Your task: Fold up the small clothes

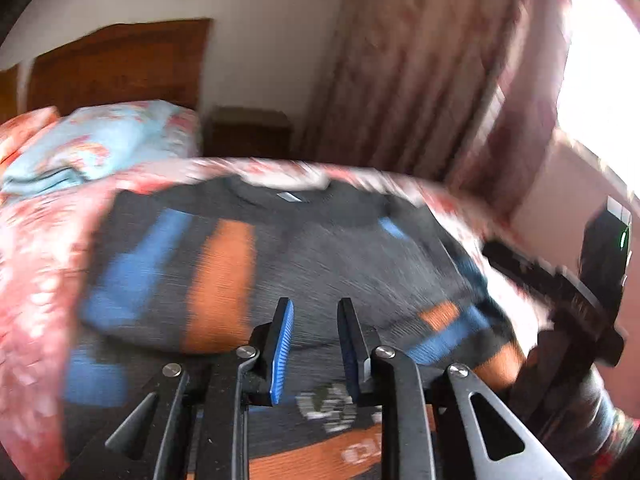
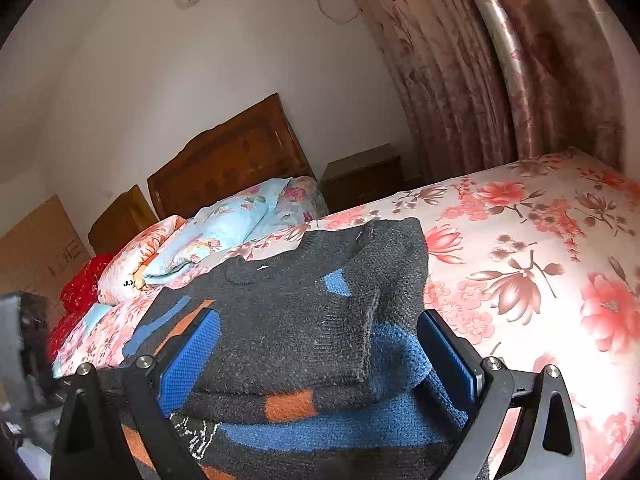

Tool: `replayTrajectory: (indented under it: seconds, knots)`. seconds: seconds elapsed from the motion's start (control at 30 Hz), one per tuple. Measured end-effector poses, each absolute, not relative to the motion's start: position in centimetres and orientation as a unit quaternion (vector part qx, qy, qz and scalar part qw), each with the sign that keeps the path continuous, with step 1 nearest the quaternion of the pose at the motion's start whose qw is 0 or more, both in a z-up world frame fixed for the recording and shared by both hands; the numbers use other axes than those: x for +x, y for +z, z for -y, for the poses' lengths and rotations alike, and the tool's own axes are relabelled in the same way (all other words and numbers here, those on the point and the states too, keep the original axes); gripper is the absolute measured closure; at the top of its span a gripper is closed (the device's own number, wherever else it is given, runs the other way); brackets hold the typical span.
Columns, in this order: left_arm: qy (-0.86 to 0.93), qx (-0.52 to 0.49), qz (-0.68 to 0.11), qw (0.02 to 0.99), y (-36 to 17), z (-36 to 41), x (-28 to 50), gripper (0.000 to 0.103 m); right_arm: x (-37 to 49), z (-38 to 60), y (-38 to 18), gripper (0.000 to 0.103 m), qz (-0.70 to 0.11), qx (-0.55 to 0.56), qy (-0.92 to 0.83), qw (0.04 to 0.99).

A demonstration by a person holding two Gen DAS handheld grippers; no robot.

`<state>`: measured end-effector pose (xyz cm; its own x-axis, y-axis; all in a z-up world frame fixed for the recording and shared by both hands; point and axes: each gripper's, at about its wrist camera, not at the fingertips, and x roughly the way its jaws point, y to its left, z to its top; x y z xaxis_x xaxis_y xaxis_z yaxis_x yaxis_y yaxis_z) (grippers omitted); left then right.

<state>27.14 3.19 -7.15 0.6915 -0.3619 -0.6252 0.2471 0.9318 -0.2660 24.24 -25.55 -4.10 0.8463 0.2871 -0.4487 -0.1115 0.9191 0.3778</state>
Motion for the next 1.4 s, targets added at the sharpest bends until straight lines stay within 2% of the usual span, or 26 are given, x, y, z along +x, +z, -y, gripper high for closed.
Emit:
replayTrajectory:
  seconds: [0.23, 0.37, 0.53, 0.7, 0.77, 0.87, 1.0, 1.1, 1.13, 1.27, 1.4]
  knots:
    - [-0.058, -0.217, -0.346, 0.911, -7.3, -14.0, 29.0, 0.080, 24.3, 25.5, -4.3, 0.000, -0.257, 0.170, 0.107, 0.945]
    - [-0.059, -0.275, -0.361, 0.889, -8.5, -16.9, 29.9, 0.080, 24.3, 25.4, -4.4, 0.000, -0.260, 0.167, 0.106, 0.945]
    - [-0.056, -0.298, -0.379, 0.874, -10.4, -17.8, 32.2, 0.077, 24.7, 25.2, -4.5, 0.000, -0.268, 0.162, 0.109, 0.943]
    - [-0.001, -0.234, -0.410, 0.882, -11.4, -16.2, 33.4, 0.074, 24.9, 25.0, -4.7, 0.000, -0.275, 0.158, 0.110, 0.942]
    - [0.018, -0.225, -0.391, 0.892, -10.1, -15.5, 32.3, 0.079, 24.9, 25.0, -4.6, 0.000, -0.276, 0.158, 0.110, 0.942]
    - [-0.006, -0.192, -0.322, 0.927, -6.9, -12.9, 30.4, 0.077, 25.0, 24.9, -4.7, 0.000, -0.279, 0.157, 0.111, 0.941]
    - [-0.073, -0.123, -0.340, 0.929, -7.3, -7.9, 31.5, 0.074, 25.3, 24.6, -4.8, 0.000, -0.289, 0.151, 0.121, 0.938]
    - [-0.096, -0.139, -0.400, 0.901, -11.2, -6.6, 33.1, 0.075, 25.6, 24.3, -5.1, 0.000, -0.303, 0.146, 0.130, 0.933]
    - [-0.099, -0.145, -0.379, 0.909, -10.9, -6.8, 32.7, 0.072, 25.8, 24.2, -5.3, 0.000, -0.312, 0.146, 0.133, 0.929]
    - [-0.122, -0.186, -0.381, 0.898, -11.4, -8.0, 32.9, 0.072, 26.9, 23.7, -6.1, 0.000, -0.361, 0.146, 0.157, 0.908]
    - [-0.122, -0.189, -0.379, 0.898, -11.5, -8.1, 33.2, 0.072, 27.1, 24.1, -6.4, 0.000, -0.370, 0.162, 0.157, 0.901]
